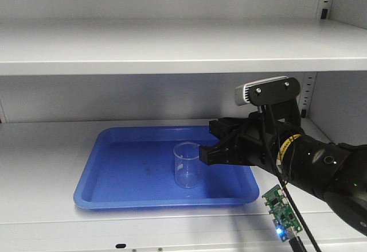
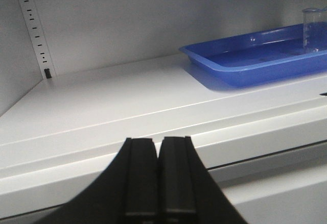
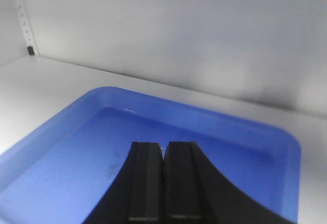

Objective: Pick beaker and place in left cabinet
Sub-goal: 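Withdraw the right gripper away from the beaker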

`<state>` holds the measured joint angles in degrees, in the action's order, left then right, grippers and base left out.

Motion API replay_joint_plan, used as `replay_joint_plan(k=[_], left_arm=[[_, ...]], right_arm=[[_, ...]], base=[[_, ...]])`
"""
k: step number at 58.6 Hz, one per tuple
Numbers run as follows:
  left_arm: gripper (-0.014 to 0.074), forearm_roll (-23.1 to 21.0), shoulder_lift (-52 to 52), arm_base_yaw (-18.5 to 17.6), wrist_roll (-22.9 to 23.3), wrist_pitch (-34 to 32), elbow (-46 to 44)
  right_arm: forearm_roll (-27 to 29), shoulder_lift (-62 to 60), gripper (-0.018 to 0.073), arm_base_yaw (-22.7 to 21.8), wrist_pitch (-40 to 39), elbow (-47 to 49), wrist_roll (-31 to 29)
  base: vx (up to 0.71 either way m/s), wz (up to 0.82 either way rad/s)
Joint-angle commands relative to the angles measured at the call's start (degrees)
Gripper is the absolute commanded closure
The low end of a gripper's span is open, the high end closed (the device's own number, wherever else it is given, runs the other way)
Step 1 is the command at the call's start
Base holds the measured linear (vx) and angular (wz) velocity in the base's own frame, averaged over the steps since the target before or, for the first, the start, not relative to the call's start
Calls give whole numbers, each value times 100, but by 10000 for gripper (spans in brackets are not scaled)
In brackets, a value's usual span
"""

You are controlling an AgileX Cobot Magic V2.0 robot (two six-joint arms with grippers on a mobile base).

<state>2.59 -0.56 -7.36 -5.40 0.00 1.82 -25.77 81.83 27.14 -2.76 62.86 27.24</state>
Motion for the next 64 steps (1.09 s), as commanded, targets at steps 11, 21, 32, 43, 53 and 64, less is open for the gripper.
replay_joint_plan(k=[11,21,32,43,53,64], left_arm=[[595,-18,-106,-3,15,-428,90],[595,-18,-106,-3,15,-428,90],[595,-18,-106,-3,15,-428,90],[595,-18,-106,-3,15,-428,90],[595,-18,-106,-3,15,-428,90],[595,-18,-106,-3,15,-428,90]], right_arm=[[1262,-692,565,-362,1649,163,-830],[1492,-1168,565,-950,2074,-90,-1154],[1888,-2100,565,-1777,348,-1585,-1612],[1836,-3130,565,-2225,-546,-2723,-2165],[1816,-4206,565,-2244,-308,-3660,-2165],[1816,-5615,565,-2237,-365,-4915,-2178]], base=[[0,0],[0,0],[0,0],[0,0],[0,0],[0,0]])
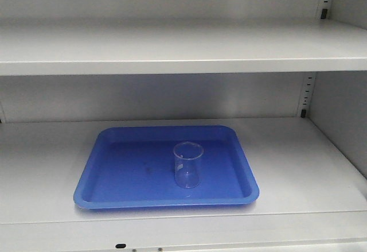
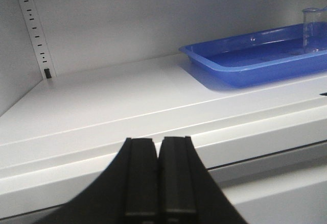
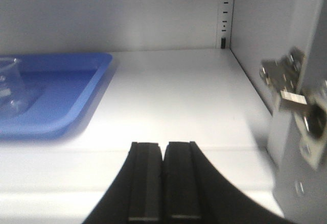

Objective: Pick beaker and place in left cabinet

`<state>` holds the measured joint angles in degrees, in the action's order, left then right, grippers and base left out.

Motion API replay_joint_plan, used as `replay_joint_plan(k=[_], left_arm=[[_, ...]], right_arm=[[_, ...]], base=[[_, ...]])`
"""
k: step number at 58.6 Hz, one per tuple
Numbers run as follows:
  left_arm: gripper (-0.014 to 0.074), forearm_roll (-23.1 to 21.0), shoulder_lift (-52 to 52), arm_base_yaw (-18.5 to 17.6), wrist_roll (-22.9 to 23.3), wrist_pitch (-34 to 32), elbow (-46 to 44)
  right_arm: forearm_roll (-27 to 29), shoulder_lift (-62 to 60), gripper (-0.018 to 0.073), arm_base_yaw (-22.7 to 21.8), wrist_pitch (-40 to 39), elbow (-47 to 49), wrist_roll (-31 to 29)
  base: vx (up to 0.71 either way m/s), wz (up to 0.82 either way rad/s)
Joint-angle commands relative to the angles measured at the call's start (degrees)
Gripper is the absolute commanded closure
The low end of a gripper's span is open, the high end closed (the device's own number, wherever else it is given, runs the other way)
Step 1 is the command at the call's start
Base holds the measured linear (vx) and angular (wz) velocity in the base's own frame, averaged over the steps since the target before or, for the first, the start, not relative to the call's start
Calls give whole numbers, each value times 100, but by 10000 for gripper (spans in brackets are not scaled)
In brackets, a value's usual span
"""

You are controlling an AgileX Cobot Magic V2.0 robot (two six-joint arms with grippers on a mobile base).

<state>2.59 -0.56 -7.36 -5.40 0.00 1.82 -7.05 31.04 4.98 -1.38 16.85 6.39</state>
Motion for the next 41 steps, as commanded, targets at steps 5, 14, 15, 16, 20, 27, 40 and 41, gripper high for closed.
replay_joint_plan(k=[5,14,15,16,20,27,40,41], left_arm=[[595,-18,-106,-3,15,-428,90],[595,-18,-106,-3,15,-428,90],[595,-18,-106,-3,15,-428,90],[595,-18,-106,-3,15,-428,90],[595,-18,-106,-3,15,-428,90],[595,-18,-106,-3,15,-428,90],[595,-18,-106,-3,15,-428,90],[595,-18,-106,-3,15,-428,90]], right_arm=[[-56,-1185,565,-21,-589,-824,-93],[-56,-2480,565,-21,-578,-1691,-97],[-56,-2623,565,-21,-578,-1786,-97],[-56,-2844,565,-21,-578,-1924,-103],[-28,-3303,565,-21,269,-1885,-104],[-28,-3206,565,-27,657,-1899,-138],[-34,-3260,565,-21,370,-1899,-138],[-34,-3260,565,-21,364,-1899,-138]], base=[[0,0],[0,0],[0,0],[0,0],[0,0],[0,0],[0,0],[0,0]])
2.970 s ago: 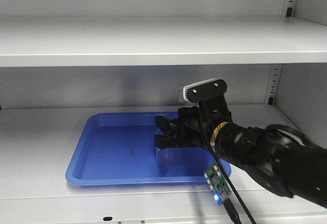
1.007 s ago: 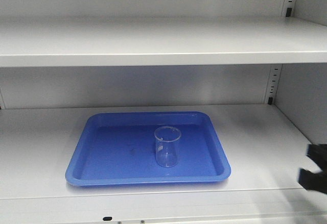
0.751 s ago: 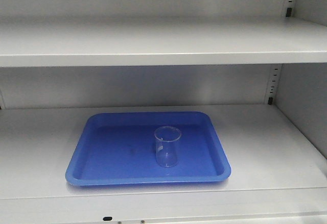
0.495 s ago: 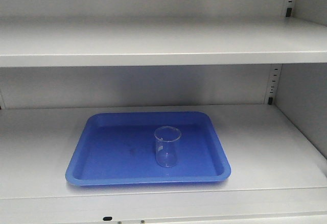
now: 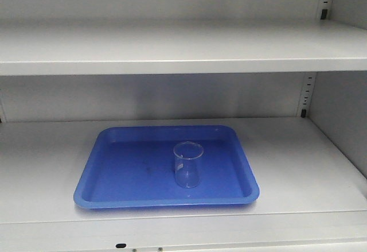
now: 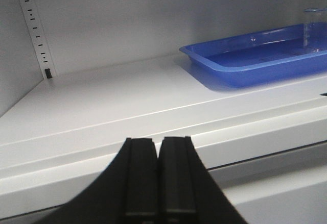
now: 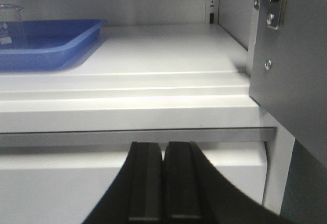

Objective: Pick beaker and place in left cabinet

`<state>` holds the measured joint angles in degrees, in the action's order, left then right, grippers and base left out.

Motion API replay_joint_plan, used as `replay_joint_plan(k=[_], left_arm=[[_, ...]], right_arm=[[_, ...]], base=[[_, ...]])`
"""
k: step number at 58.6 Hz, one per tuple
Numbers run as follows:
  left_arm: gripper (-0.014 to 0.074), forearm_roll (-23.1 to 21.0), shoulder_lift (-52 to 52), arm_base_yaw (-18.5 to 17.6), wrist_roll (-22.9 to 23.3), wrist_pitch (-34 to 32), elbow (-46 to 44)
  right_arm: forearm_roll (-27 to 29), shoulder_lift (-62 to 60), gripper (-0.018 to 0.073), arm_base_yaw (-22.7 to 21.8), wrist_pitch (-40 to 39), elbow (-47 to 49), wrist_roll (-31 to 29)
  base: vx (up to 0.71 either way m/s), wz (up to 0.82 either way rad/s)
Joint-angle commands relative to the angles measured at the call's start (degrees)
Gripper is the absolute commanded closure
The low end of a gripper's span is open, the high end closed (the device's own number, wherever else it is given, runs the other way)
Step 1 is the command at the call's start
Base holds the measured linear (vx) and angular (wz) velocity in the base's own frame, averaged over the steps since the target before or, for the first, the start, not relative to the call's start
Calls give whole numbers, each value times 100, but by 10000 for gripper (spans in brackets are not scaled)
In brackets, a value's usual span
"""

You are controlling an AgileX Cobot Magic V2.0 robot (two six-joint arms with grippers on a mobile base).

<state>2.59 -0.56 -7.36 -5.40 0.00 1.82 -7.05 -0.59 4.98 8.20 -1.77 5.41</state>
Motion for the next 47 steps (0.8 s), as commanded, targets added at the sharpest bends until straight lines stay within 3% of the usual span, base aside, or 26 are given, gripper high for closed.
replay_joint_plan(k=[1,47], left_arm=[[595,-18,-106,-3,15,-428,90],[595,-18,-106,-3,15,-428,90]], right_arm=[[-34,-96,565,-21,-594,-37,-40],[-34,-91,565,-21,-599,-33,-40]], base=[[0,0],[0,0]])
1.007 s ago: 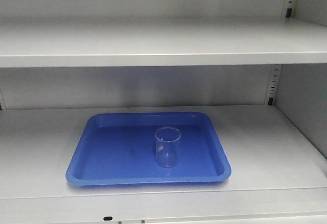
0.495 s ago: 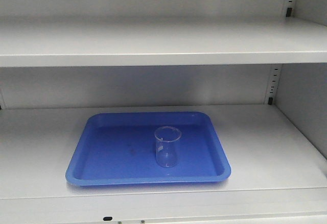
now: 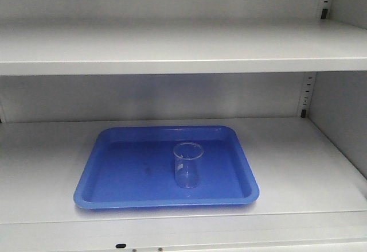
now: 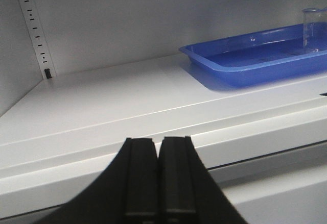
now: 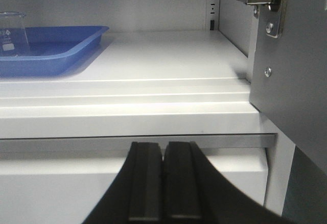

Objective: Pick beaker and place in left cabinet

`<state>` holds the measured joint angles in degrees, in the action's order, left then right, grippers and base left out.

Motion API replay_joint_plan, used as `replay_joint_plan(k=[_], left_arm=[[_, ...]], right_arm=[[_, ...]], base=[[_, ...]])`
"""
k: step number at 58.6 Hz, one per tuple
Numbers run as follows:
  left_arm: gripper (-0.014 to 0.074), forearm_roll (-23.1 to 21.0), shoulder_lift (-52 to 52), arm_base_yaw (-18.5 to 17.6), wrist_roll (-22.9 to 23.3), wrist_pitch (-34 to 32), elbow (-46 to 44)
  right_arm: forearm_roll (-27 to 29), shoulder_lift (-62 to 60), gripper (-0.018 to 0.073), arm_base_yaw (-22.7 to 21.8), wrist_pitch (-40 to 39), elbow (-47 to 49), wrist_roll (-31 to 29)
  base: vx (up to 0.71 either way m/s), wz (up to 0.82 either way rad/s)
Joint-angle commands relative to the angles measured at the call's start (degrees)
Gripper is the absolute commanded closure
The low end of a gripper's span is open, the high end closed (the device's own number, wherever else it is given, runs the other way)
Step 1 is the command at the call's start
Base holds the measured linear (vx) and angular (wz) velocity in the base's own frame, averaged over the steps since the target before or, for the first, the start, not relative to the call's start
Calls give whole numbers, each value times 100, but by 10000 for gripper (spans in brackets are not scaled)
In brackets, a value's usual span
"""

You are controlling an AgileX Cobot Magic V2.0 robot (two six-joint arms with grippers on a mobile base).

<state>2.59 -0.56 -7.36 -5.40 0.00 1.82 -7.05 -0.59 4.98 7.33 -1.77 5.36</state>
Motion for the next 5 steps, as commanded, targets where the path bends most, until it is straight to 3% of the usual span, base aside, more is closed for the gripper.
replay_joint_plan(k=[1,5], left_arm=[[595,-18,-106,-3,15,-428,90],[595,-18,-106,-3,15,-428,90]], right_arm=[[-34,-91,565,-21,-513,-33,-35],[-34,-91,565,-21,-513,-33,-35]], base=[[0,0],[0,0]])
